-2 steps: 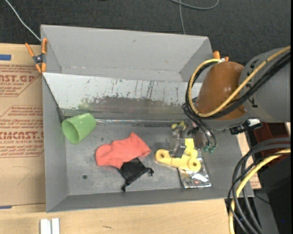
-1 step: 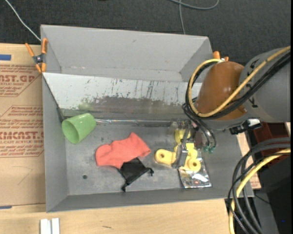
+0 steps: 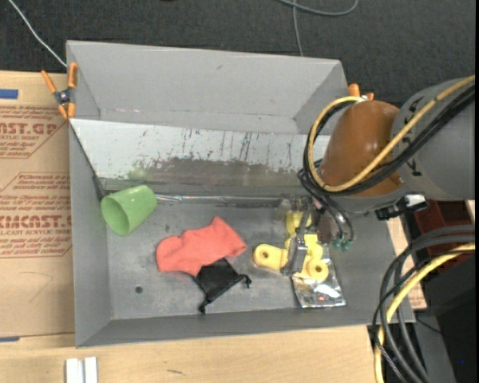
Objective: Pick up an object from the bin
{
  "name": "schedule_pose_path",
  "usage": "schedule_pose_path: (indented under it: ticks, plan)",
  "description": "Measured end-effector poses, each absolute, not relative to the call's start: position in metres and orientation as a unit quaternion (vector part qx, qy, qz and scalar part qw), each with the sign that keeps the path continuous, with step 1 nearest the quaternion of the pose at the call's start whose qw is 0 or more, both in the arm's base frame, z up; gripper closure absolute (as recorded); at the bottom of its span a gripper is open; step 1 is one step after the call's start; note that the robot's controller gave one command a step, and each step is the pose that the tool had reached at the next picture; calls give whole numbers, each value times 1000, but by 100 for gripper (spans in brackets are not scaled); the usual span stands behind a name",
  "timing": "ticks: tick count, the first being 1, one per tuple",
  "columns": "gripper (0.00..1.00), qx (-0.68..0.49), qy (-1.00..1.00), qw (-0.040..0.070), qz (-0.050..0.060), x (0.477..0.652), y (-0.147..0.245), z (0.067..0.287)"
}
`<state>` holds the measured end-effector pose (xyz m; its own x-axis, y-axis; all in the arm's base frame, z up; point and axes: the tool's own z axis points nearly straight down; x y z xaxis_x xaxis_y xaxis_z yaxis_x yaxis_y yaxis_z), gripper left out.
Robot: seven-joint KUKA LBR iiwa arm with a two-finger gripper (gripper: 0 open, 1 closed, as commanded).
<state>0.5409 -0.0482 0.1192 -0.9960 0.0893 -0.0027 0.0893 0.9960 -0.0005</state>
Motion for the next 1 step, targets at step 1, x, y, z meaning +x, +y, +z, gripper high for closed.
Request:
schedule_pose_path:
  ticks: [1]
  plan:
    - [0, 29, 1000, 0, 0, 541, -64, 92]
